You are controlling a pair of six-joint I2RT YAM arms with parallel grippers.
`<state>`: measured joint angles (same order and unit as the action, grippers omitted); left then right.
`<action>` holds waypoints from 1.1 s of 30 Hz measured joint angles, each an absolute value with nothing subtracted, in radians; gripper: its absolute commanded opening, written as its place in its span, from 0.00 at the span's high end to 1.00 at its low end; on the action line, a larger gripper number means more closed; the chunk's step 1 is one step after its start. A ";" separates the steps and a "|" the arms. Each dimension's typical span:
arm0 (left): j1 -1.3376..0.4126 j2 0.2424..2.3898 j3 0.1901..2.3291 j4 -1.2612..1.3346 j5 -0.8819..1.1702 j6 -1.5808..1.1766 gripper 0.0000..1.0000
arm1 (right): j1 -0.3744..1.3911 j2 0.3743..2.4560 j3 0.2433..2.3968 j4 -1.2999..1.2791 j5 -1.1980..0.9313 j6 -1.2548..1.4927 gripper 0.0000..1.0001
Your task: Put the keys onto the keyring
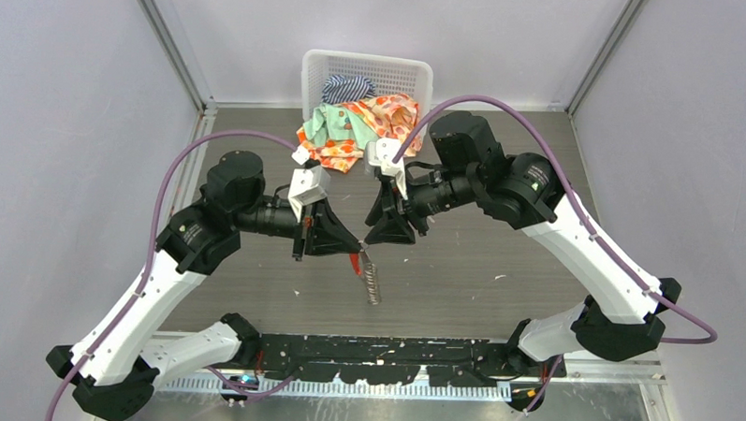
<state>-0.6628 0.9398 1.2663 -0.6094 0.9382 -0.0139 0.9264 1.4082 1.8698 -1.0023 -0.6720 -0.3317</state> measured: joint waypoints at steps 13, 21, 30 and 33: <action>-0.663 0.957 1.281 -0.656 0.942 0.009 1.00 | 0.941 1.417 1.866 -0.995 -0.733 -0.339 0.65; -0.663 0.957 1.281 -0.656 0.943 0.009 1.00 | 0.947 1.417 1.834 -0.959 -0.732 -0.330 0.71; -0.663 0.952 1.281 -0.655 0.942 0.009 1.00 | 0.950 1.417 1.825 -0.943 -0.732 -0.318 0.77; -0.663 0.951 1.281 -0.654 0.942 0.009 0.99 | 0.954 1.421 1.824 -0.943 -0.732 -0.316 0.77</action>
